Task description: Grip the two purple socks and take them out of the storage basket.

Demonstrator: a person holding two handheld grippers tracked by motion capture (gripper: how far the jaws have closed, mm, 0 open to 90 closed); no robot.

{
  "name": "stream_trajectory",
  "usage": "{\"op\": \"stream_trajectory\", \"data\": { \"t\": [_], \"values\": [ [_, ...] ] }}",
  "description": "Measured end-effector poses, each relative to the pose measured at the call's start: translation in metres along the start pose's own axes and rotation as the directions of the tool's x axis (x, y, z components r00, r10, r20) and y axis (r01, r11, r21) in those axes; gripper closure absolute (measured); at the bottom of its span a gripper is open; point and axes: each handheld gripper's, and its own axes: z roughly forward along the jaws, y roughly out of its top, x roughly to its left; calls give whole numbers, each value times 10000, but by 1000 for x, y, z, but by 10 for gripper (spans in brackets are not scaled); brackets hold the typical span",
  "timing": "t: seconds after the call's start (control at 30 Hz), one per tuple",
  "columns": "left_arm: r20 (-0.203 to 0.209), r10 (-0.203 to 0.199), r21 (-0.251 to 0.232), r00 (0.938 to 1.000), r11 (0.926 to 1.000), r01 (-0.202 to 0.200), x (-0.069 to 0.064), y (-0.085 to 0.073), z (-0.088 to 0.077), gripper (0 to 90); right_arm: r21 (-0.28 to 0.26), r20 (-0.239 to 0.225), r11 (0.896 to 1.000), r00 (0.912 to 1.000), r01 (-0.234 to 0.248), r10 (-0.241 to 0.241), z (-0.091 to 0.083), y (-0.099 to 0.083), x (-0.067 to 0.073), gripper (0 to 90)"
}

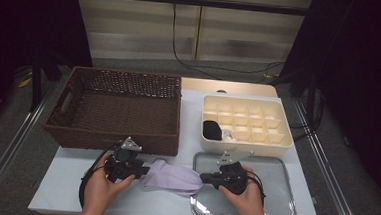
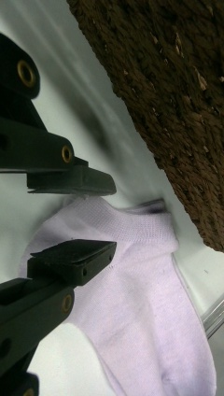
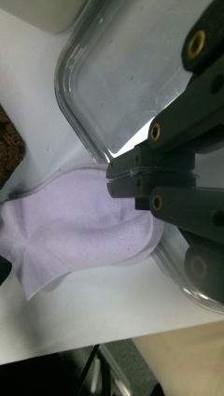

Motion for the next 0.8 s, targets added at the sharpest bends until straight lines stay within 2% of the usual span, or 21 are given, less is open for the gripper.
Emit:
{"op": "stream_trajectory", "data": {
  "t": [0.2,0.4,0.53,0.57,0.63,0.7,0.8],
  "values": [
    [-8,-59,29,10000,10000,59,-1,0,3,623,188,-248,9996,9994,-229,233,3,-6,-3,876],
    [27,114,223,9999,9997,-114,-1,-2,7,623,-264,-122,9977,9980,-623,620,-1,-6,-6,747],
    [-25,53,106,10000,9999,-52,-2,-3,6,594,200,-137,9989,9990,-425,428,8,-9,0,694],
    [-32,148,111,9999,9998,-147,-1,-3,5,587,264,-94,9991,9994,-321,323,10,-9,1,715],
    [31,-49,-98,10000,9999,50,-2,-4,4,550,381,-104,9992,9999,-89,93,12,-9,3,771],
    [27,-84,-181,10000,9998,84,-2,-4,5,499,389,-234,9992,9997,68,-59,12,-9,5,846],
    [212,-145,-226,9997,9996,150,-2,-6,8,492,520,8,9981,9995,316,-317,12,-6,6,876]
  ]
}}
